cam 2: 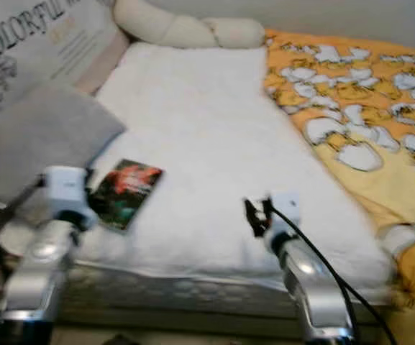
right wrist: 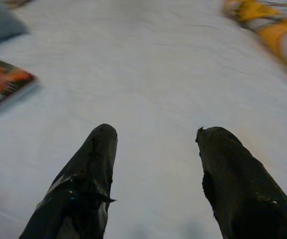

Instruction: Clean up the room

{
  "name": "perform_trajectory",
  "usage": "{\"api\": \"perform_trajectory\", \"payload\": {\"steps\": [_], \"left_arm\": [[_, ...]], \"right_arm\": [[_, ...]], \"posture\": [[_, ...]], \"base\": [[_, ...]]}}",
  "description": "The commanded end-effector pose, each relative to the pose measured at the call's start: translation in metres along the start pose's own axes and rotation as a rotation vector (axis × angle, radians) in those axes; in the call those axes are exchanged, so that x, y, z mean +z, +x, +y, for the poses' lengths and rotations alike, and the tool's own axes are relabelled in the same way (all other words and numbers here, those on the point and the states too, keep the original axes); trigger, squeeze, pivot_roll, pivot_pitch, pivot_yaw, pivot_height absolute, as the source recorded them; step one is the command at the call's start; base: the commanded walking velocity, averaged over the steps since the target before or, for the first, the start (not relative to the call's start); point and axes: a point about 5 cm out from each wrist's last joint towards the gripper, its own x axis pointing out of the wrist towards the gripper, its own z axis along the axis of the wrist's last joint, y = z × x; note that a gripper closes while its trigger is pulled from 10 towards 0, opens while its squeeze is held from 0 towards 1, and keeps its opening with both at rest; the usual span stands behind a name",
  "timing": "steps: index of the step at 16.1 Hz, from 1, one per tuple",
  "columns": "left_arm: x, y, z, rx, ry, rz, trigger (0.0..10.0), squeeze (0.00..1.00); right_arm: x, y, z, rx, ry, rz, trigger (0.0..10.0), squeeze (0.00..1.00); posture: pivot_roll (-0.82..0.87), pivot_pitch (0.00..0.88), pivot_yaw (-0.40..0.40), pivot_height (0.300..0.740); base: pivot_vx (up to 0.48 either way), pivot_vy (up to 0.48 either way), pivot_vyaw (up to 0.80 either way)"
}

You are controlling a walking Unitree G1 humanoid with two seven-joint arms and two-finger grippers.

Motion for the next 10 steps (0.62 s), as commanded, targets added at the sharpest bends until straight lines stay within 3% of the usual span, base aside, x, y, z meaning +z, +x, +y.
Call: {"api": "perform_trajectory", "payload": {"steps": [1,10], "left_arm": [[0.0031,0.0000,0.0075,0.025,0.022,-0.001,10.0,0.00],[0.0003,0.0006,0.0051,0.025,0.033,0.014,10.0,0.00]], "right_arm": [[0.0029,0.0009,0.0017,0.005,0.000,-0.018,10.0,0.00],[0.0027,0.0034,-0.0022,0.001,-0.006,-0.012,10.0,0.00]], "posture": [[0.00,0.000,0.008,0.740],[0.00,0.000,-0.001,0.740]], "base": [[0.000,-0.480,0.00],[0.000,-0.480,0.00]]}}
